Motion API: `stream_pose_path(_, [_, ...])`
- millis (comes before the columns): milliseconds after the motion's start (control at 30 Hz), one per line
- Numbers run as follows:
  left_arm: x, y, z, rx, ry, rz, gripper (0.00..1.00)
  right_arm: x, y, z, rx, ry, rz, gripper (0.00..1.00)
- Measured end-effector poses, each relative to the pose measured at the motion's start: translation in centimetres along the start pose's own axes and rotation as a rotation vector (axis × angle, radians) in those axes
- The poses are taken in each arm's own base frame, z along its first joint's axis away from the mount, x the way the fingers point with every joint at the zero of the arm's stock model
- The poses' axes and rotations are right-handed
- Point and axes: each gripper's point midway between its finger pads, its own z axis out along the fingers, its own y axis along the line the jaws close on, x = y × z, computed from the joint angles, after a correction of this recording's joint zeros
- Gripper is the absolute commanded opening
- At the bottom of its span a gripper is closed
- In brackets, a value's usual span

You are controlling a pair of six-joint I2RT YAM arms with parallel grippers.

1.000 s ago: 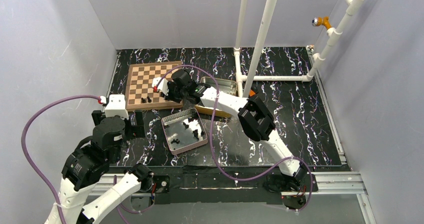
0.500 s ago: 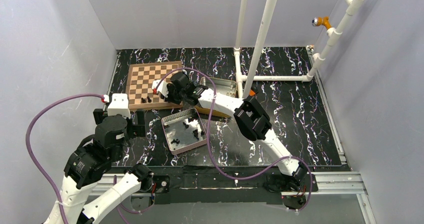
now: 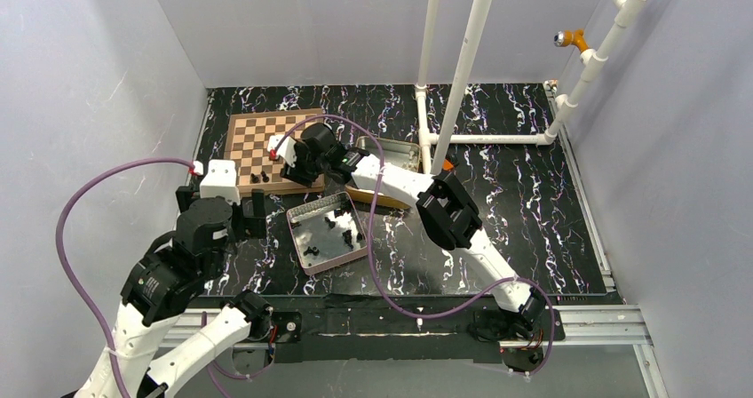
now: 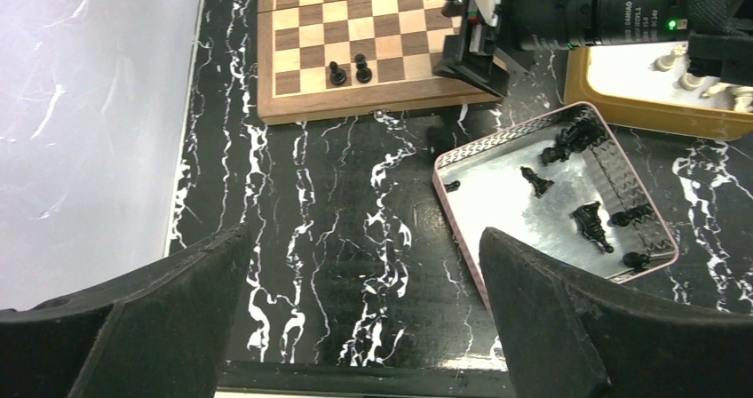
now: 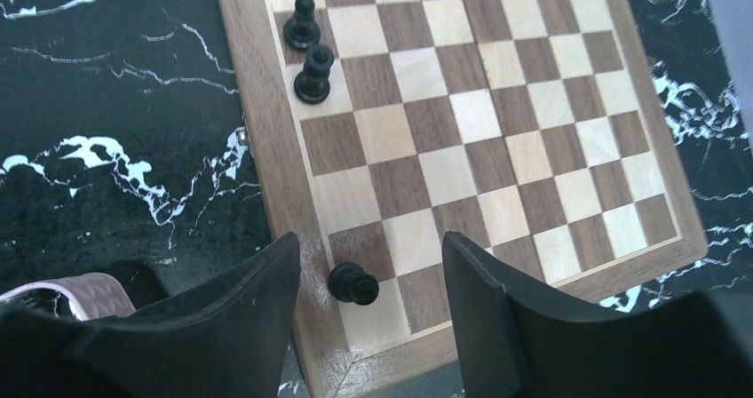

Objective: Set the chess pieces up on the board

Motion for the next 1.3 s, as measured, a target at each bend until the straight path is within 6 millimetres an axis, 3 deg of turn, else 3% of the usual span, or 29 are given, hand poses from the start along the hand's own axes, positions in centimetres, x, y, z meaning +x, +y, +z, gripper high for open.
stream_pose_path(100, [-0.2, -0.9, 0.5, 0.022, 0.01, -0.008, 0.99, -1.0, -0.6, -0.2, 0.002, -0.029, 0.021, 0.81])
stream_pose_path(267, [-0.7, -2.5, 1.5, 0.058, 0.03, -0.028, 0.99, -1.7, -1.2, -1.5, -0.051, -0.07, 0.078, 0.84])
stream_pose_path(433, [-1.4, -3.2, 3.7, 0.054, 0.106, -0.092, 0.99, -2.5, -2.3, -6.4, -0.125, -0.11, 0.133, 0.85])
stream_pose_path(600, [-2.2, -3.5, 6.5, 0.082, 0.176, -0.267, 0.99, -4.3, -2.9, -13.0, -0.191, -0.181, 0.134, 0.89])
stream_pose_path(767, [-2.2, -5.9, 10.1, 0.195, 0.261, -0.418, 0.99, -5.4, -1.4, -17.5, -0.249, -0.228, 0.068, 0.9])
stream_pose_path(900, [-1.0, -7.3, 13.0, 0.24, 0.361, -0.46, 0.92, -4.3, 1.2, -19.3, -0.321, -0.217, 0.04, 0.9])
stream_pose_path(1000, [0.9, -7.9, 15.7, 0.231, 0.461, -0.464, 0.79, -2.2, 3.3, -20.0, -0.37, -0.173, 0.05, 0.9])
stream_pose_path(1133, [3.4, -8.5, 18.6, 0.208, 0.575, -0.456, 0.71, -0.7, 4.4, -20.2, -0.389, -0.144, 0.066, 0.89])
stream_pose_path(1300, [4.3, -9.4, 22.0, 0.195, 0.637, -0.411, 0.65, 0.2, 5.3, -20.8, -0.4, -0.124, 0.088, 0.89])
